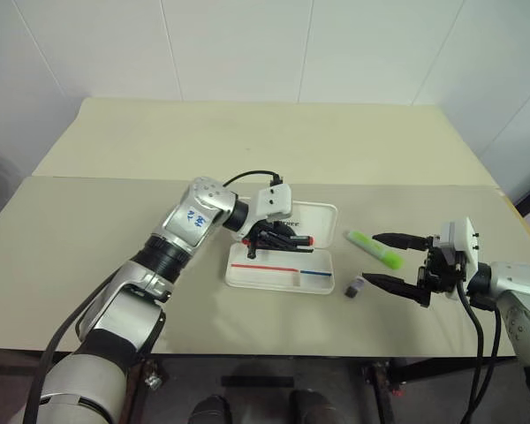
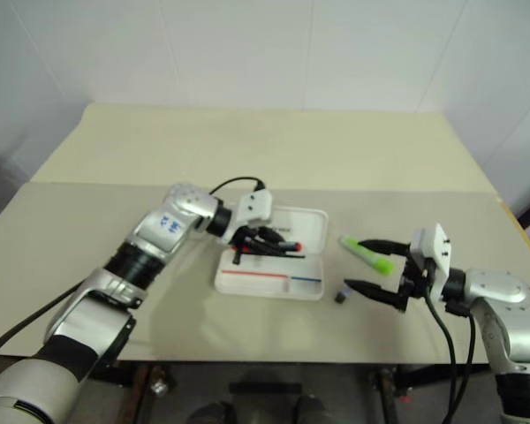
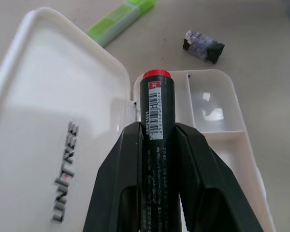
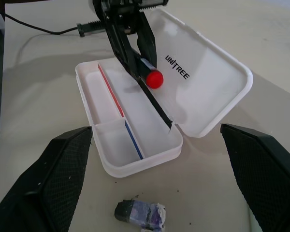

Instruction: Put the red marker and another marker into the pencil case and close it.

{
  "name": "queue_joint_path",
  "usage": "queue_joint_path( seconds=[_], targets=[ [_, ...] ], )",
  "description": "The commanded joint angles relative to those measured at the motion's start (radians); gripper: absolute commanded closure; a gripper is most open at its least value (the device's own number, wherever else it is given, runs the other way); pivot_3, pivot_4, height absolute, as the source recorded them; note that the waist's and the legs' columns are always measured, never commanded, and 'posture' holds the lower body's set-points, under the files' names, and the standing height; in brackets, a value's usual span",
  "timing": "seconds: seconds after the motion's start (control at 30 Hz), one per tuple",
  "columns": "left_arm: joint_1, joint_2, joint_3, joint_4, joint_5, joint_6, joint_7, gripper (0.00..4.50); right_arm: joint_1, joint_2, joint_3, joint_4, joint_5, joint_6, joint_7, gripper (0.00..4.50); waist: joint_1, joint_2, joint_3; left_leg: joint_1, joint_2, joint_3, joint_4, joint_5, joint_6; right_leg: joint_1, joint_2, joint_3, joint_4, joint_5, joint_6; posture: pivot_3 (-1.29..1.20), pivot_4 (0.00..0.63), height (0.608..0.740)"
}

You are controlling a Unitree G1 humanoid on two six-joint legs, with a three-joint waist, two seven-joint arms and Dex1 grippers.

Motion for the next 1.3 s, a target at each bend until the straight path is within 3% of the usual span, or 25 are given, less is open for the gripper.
queue_joint_path(
  seconds=[0.03,0.2,0.57,0.77,1.0,1.3],
  targets=[
    [-0.029,-0.023,0.005,0.007,0.021,-0.032,-0.017,3.9,0.02,-0.006,-0.049,-0.052,0.024,-0.003,-0.023,0.0,0.001,0.0,0.0,0.0,0.0,0.0,0.0,0.0,0.0,-0.001,0.0,0.0,0.0,0.0,0.0,0.0,0.15,0.74],
    [-0.02,-0.046,0.004,0.022,0.048,-0.036,-0.01,3.9,0.032,-0.003,-0.047,-0.066,0.027,0.0,-0.042,0.0,0.0,0.0,0.0,0.0,0.0,0.0,0.001,0.0,-0.001,-0.001,0.0,0.0,0.002,0.0,0.001,0.0,0.15,0.74],
    [0.016,-0.041,0.022,-0.05,0.047,0.036,-0.017,0.15,0.014,0.002,-0.027,-0.051,0.02,-0.005,-0.052,0.0,-0.001,0.0,0.0,0.0,0.0,0.0,0.002,0.0,0.0,-0.001,0.0,0.001,0.004,0.0,0.001,0.0,0.15,0.74],
    [0.056,0.0,0.079,-0.144,0.005,0.069,-0.025,0.05,0.002,0.003,-0.017,-0.041,0.012,-0.006,-0.053,0.0,0.0,0.0,0.0,0.0,0.0,0.0,0.003,0.001,-0.001,-0.001,0.0,0.001,0.006,0.0,0.001,0.0,0.15,0.74],
    [0.156,0.055,0.196,-0.29,-0.14,0.067,-0.096,0.05,-0.046,0.015,0.025,0.042,-0.072,-0.047,-0.093,0.0,-0.002,0.0,0.0,0.002,0.0,0.0,0.004,0.002,-0.001,-0.001,0.0,0.001,0.01,-0.001,0.0,0.0,0.15,0.74],
    [0.396,0.188,0.413,-0.447,-0.334,-0.016,-0.167,0.05,-0.205,0.08,0.107,0.381,-0.25,-0.195,-0.169,0.0,-0.021,0.0,0.0,0.003,0.0,0.0,0.008,0.003,-0.001,-0.001,0.0,0.001,0.017,-0.001,0.0,0.0,0.15,0.74]
  ],
)
